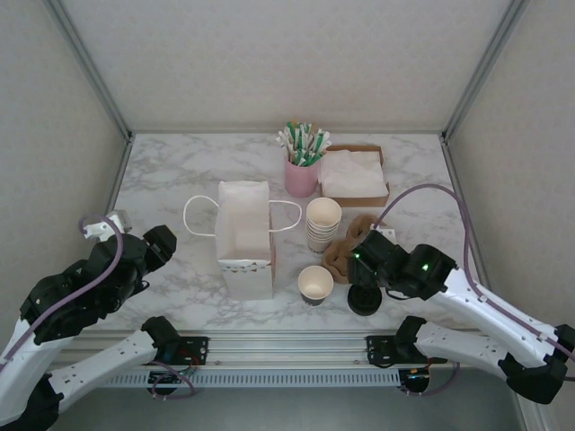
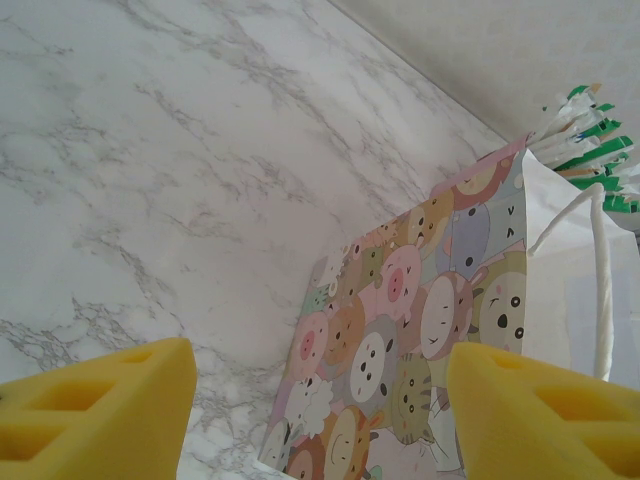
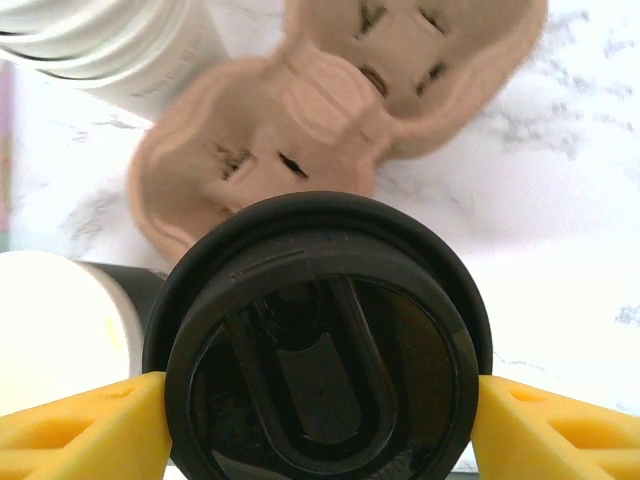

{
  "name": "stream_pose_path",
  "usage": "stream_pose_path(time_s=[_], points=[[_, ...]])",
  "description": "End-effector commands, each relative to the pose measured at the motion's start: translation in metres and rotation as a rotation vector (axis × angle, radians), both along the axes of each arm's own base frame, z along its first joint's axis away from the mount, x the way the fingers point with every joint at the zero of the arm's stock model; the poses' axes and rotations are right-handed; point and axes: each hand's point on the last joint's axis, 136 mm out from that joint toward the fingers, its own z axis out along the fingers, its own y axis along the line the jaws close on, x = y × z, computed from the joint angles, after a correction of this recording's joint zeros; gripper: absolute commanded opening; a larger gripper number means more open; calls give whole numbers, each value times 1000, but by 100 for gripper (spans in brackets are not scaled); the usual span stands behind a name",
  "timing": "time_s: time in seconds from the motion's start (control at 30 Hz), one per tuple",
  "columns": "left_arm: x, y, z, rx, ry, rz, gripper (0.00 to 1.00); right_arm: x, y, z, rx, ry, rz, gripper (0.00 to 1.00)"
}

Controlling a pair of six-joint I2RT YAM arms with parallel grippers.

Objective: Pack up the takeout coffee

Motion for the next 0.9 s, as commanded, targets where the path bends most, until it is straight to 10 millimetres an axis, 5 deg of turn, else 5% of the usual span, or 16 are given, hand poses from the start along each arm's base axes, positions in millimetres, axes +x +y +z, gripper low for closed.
stream_pose_path(time_s=[0.0,0.5,0.87], points=[[0,1,-3,5,6,11,67,0,12,13,-40,13,150,75],[-4,5,-3,-5,4,13,67,-29,99,-2,-39,160,542,76],[-6,8,-4,-8,1,17,67,-20,116,-17,-113,150,529,76]])
